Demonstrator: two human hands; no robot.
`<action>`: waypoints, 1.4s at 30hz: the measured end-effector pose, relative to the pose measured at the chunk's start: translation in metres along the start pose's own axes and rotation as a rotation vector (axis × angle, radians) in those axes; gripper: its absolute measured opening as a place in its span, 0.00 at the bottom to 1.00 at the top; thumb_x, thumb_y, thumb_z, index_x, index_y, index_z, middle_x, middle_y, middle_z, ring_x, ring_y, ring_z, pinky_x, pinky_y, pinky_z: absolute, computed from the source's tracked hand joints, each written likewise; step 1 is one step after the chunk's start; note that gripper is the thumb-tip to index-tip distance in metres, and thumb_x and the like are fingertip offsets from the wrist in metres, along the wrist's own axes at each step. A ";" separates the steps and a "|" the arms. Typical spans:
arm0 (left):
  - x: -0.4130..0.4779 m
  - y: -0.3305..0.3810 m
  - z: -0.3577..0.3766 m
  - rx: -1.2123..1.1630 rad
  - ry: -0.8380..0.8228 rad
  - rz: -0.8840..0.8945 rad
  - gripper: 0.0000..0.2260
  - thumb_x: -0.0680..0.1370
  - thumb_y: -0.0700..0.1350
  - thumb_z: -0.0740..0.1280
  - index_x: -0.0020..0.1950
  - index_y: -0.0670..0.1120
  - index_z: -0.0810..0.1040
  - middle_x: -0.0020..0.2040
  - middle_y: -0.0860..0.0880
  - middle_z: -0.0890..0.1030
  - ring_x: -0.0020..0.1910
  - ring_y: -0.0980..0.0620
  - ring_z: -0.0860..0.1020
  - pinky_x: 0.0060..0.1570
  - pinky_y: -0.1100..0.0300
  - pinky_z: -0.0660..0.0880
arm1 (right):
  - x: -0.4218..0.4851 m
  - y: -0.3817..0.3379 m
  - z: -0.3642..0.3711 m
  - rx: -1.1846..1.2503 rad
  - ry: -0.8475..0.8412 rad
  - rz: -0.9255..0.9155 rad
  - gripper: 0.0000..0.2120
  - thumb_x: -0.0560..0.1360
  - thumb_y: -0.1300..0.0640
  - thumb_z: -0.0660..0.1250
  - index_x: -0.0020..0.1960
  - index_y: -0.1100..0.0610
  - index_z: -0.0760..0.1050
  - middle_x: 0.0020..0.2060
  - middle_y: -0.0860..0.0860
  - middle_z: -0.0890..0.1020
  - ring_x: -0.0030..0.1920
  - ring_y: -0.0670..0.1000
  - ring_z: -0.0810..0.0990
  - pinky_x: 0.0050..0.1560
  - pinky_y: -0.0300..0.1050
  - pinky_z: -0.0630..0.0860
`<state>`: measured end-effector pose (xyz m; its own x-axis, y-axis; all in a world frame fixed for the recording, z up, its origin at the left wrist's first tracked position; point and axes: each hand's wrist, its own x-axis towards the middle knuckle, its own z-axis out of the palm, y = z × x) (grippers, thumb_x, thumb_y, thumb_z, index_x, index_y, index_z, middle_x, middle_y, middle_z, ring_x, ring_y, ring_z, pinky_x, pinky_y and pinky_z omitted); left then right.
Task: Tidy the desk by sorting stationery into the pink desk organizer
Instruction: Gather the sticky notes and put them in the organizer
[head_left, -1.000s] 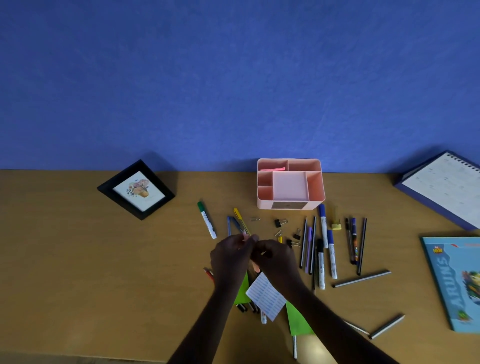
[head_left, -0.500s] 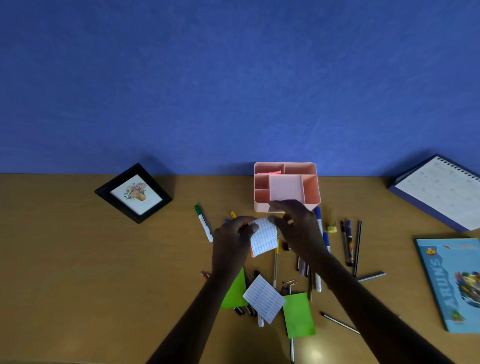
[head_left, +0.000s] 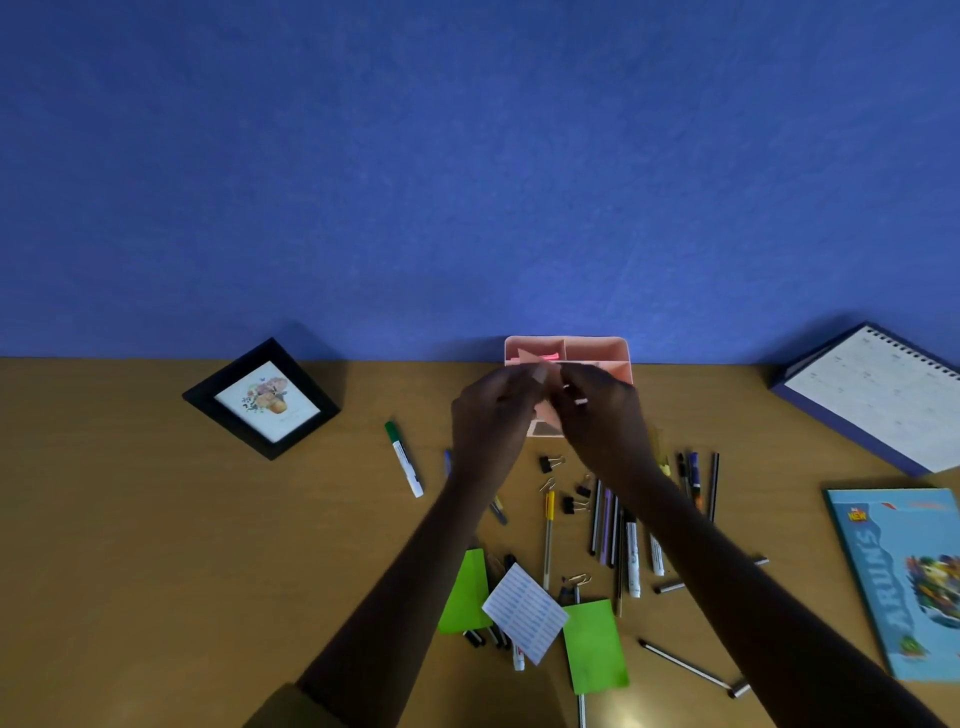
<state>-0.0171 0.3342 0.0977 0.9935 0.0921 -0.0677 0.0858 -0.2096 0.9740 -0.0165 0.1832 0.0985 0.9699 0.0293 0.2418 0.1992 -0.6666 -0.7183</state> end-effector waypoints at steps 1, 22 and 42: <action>0.007 0.002 -0.001 0.043 0.019 0.041 0.08 0.84 0.49 0.71 0.59 0.48 0.88 0.46 0.53 0.89 0.45 0.57 0.88 0.45 0.58 0.84 | 0.008 0.002 -0.003 -0.037 0.019 0.023 0.09 0.84 0.58 0.70 0.62 0.60 0.83 0.53 0.54 0.89 0.50 0.53 0.89 0.46 0.52 0.87; 0.120 -0.006 -0.010 0.607 0.043 0.432 0.08 0.84 0.42 0.71 0.52 0.41 0.89 0.46 0.46 0.89 0.43 0.51 0.86 0.45 0.65 0.75 | 0.107 0.046 -0.012 -0.244 -0.001 -0.133 0.10 0.85 0.53 0.68 0.60 0.57 0.84 0.51 0.53 0.89 0.48 0.54 0.88 0.47 0.54 0.85; 0.126 -0.060 0.007 0.822 -0.082 0.217 0.09 0.85 0.48 0.69 0.57 0.48 0.89 0.53 0.49 0.89 0.50 0.49 0.86 0.48 0.56 0.82 | 0.092 0.096 0.030 -0.398 -0.222 -0.007 0.07 0.84 0.56 0.69 0.55 0.56 0.86 0.53 0.54 0.87 0.52 0.55 0.86 0.51 0.54 0.85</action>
<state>0.1031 0.3513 0.0291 0.9938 -0.0964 0.0559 -0.1114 -0.8572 0.5028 0.0955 0.1443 0.0326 0.9839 0.1652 0.0685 0.1788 -0.8991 -0.3996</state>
